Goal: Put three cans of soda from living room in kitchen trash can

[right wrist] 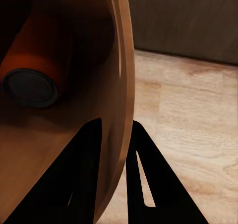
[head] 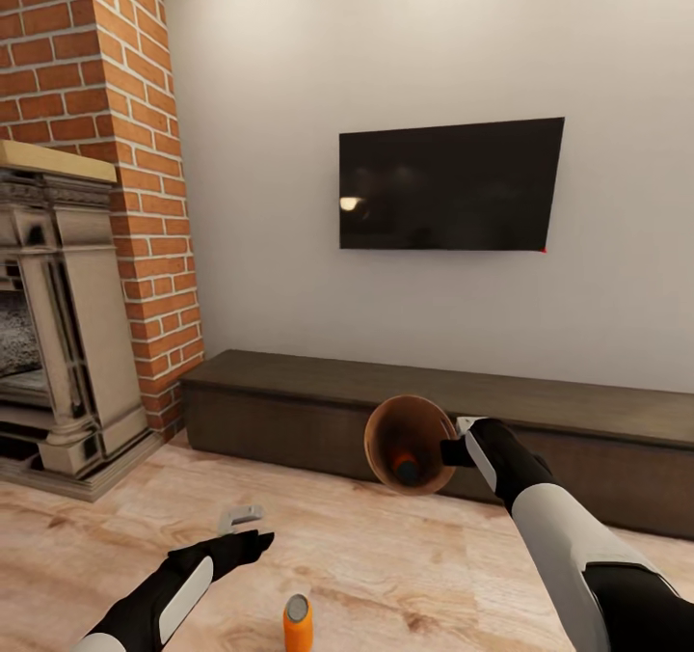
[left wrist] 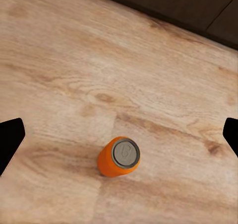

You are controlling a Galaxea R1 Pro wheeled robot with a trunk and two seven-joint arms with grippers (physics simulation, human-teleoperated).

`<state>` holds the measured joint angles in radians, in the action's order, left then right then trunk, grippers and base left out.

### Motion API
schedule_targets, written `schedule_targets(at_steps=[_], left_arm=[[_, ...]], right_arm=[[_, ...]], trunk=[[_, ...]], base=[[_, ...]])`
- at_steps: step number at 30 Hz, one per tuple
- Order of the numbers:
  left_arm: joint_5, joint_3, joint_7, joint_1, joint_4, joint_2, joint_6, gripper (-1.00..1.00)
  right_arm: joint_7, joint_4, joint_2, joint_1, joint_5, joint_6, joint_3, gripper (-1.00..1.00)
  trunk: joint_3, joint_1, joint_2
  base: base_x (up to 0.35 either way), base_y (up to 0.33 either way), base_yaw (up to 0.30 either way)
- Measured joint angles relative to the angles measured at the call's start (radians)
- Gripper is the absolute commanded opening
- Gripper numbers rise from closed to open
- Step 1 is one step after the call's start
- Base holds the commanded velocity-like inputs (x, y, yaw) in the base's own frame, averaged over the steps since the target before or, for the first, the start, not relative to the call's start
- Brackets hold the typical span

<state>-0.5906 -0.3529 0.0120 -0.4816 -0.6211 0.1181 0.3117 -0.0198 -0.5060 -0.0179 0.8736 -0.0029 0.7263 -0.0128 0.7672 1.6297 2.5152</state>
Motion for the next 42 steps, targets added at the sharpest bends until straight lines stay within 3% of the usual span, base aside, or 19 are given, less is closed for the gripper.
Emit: schedule_targets(at_steps=[7,12,14,17,19,26,29,31,34,35,37,39,42], left_arm=[[0.000,0.000,0.000,0.000,-0.003,0.001,0.000,1.00],[0.000,0.000,0.000,0.000,-0.003,0.001,0.000,1.00],[0.000,0.000,0.000,0.000,-0.002,0.000,0.000,1.00],[0.000,-0.001,0.000,0.000,-0.001,0.000,0.000,1.00],[0.000,-0.001,0.000,0.000,-0.004,0.000,0.001,1.00],[0.000,-0.002,-0.003,-0.002,-0.016,-0.010,0.036,1.00],[-0.002,0.001,-0.006,-0.019,-0.081,-0.011,0.126,1.00],[-0.012,0.008,-0.010,-0.060,-0.189,-0.013,0.278,1.00],[-0.014,0.013,-0.014,-0.118,-0.229,-0.014,0.413,1.00],[-0.016,0.018,-0.016,-0.164,-0.239,-0.015,0.494,1.00],[-0.015,0.068,-0.030,-0.255,-0.230,-0.017,0.609,1.00],[-0.014,0.119,-0.049,-0.315,-0.198,-0.022,0.651,1.00],[-0.013,0.162,-0.083,-0.389,-0.116,-0.027,0.675,1.00]], right_arm=[[-0.001,0.001,-0.002,0.000,-0.002,0.000,-0.001,-1.00],[-0.002,0.001,-0.024,0.001,0.006,0.001,-0.005,-1.00],[-0.001,0.002,-0.035,0.001,-0.013,0.000,-0.026,-1.00],[-0.003,0.002,-0.042,0.001,0.011,0.003,-0.050,-1.00],[-0.001,0.001,-0.045,0.002,-0.003,0.002,-0.064,-1.00],[-0.001,0.001,-0.046,0.002,0.001,0.004,-0.076,-1.00],[-0.001,0.001,-0.047,0.002,0.001,0.005,-0.077,-1.00],[-0.001,0.002,-0.047,0.002,0.003,0.006,-0.077,-1.00],[-0.001,0.002,-0.047,0.002,0.003,0.006,-0.077,-1.00],[-0.001,0.002,-0.046,0.002,0.004,0.009,-0.075,-1.00],[-0.001,0.005,-0.046,0.002,0.006,0.038,-0.072,-1.00],[-0.002,0.006,-0.045,0.002,0.008,0.060,-0.070,-1.00],[-0.001,0.001,-0.046,0.002,0.008,0.075,-0.069,-1.00]], trunk=[[0.000,0.000,0.000],[0.000,0.000,0.000],[0.000,0.000,0.000],[0.000,0.000,0.000],[0.000,0.000,0.000],[0.000,0.000,0.000],[0.000,0.000,0.000],[0.000,0.000,0.000],[0.000,0.000,0.000],[0.000,0.000,0.000],[0.000,0.000,0.000],[0.000,0.000,0.000],[0.000,0.000,0.000]], base=[[0.016,0.020,0.000],[0.003,0.004,0.000],[0.001,0.001,0.000],[0.000,0.000,0.000],[0.000,0.000,0.000],[0.000,0.000,0.000],[0.000,0.000,0.000],[0.000,0.000,0.000],[0.000,0.000,0.000],[0.000,0.000,0.000],[0.000,0.000,0.000],[0.000,0.000,0.000],[0.000,0.000,0.000]])
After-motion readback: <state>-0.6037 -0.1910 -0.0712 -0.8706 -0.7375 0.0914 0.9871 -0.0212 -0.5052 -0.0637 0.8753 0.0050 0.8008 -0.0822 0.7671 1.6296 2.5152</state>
